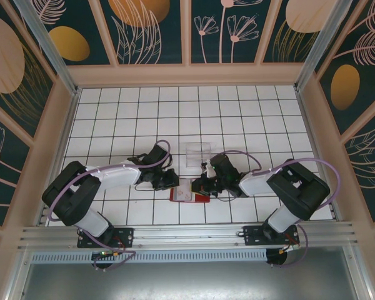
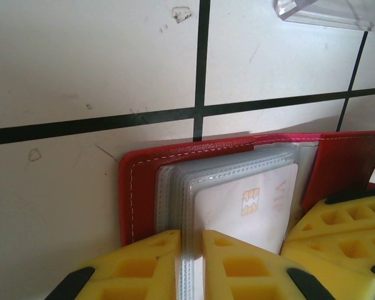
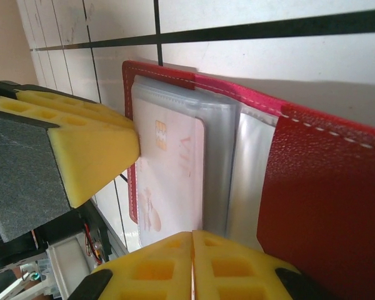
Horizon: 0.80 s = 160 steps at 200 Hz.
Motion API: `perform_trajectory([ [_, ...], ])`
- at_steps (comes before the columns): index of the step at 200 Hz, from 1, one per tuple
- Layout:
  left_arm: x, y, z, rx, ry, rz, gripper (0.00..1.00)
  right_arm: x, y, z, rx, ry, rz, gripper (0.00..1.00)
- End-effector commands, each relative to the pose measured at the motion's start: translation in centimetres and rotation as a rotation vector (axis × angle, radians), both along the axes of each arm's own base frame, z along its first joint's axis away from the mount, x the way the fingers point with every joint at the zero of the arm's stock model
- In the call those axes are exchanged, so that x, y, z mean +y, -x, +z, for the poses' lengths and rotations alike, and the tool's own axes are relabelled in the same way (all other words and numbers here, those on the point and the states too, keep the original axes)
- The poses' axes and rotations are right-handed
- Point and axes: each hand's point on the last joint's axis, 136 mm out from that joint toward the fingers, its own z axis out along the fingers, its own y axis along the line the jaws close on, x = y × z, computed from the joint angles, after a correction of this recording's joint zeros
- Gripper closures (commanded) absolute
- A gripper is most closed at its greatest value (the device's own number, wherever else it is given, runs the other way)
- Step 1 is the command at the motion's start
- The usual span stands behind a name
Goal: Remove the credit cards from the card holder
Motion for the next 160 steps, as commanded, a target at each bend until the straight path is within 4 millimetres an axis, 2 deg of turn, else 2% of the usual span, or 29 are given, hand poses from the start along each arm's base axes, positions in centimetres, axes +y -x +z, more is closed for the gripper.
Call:
perform_trajectory([
  [1, 2.3, 2.0, -3.0, 0.08, -0.127, -0.008, 0.83, -0.8, 0.0, -1.3, 0.022, 0.036, -0.024, 0.89],
  [44, 2.4, 2.1, -3.1, 0.083, -0.131, -0.008, 0.83, -1.3, -0.5, -1.1, 0.008, 0.06, -0.051, 0.89],
  [98, 2.3, 2.0, -3.1, 0.083, -0.131, -0.008, 0.82, -2.1, -0.4, -2.0, 0.015, 0.121, -0.056, 0.91],
  [160, 2.4, 1.8, -2.9, 0.076, -0.143, -0.009, 0.82, -2.5, -0.3, -1.7, 0.004, 0.147, -0.059, 0.92],
])
